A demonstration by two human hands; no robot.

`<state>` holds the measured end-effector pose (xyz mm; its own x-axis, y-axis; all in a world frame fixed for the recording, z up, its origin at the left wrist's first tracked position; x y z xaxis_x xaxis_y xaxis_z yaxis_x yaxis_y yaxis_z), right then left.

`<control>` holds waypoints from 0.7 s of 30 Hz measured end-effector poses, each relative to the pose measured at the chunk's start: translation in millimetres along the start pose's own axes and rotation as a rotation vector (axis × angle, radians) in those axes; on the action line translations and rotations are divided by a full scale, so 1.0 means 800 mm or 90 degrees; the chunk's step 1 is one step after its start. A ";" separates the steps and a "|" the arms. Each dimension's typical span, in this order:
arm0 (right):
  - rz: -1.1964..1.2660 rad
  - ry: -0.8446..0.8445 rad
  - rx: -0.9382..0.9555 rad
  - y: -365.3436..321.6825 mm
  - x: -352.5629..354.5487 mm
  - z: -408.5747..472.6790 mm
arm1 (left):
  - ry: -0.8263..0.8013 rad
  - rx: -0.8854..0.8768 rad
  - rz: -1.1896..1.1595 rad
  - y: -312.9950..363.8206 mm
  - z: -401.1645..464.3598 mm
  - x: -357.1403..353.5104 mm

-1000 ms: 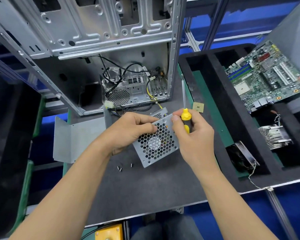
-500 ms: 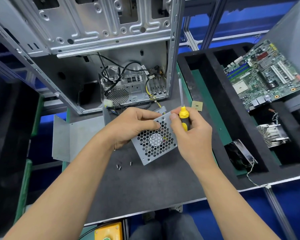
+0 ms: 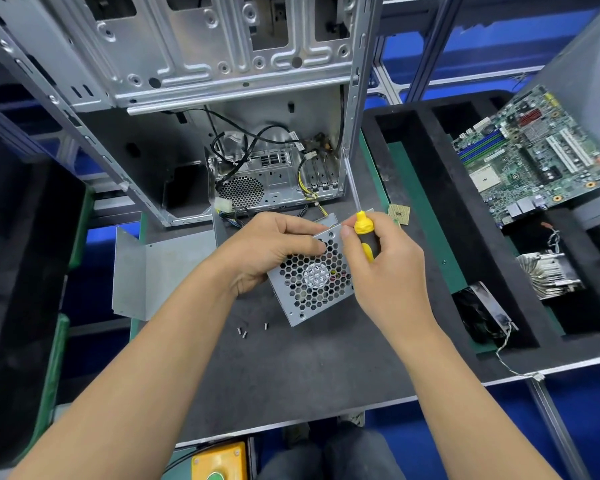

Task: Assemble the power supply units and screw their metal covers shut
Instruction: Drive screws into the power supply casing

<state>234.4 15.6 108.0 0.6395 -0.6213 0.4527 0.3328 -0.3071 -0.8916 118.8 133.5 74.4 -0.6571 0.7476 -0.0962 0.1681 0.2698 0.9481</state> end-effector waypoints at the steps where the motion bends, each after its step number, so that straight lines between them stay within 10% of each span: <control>1: -0.006 -0.006 -0.001 -0.002 -0.002 0.001 | -0.001 0.002 0.002 0.000 0.000 0.001; 21: -0.203 -0.054 0.097 -0.014 -0.019 0.008 | 0.002 -0.029 0.073 0.003 0.007 0.005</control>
<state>225.4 32.7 111.2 0.5407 -0.4474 0.7124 0.6196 -0.3610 -0.6970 120.7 140.4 74.9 -0.6381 0.7698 0.0152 0.2089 0.1541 0.9657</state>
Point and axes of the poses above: each hand's wrist, its own z-axis towards the middle knuckle, its own x-axis out of the back of the hand, y = z × x, the point moved 5 cm from there along z, towards the middle knuckle, and after that the axes turned 13 degrees about -x, right-handed, at the moved point
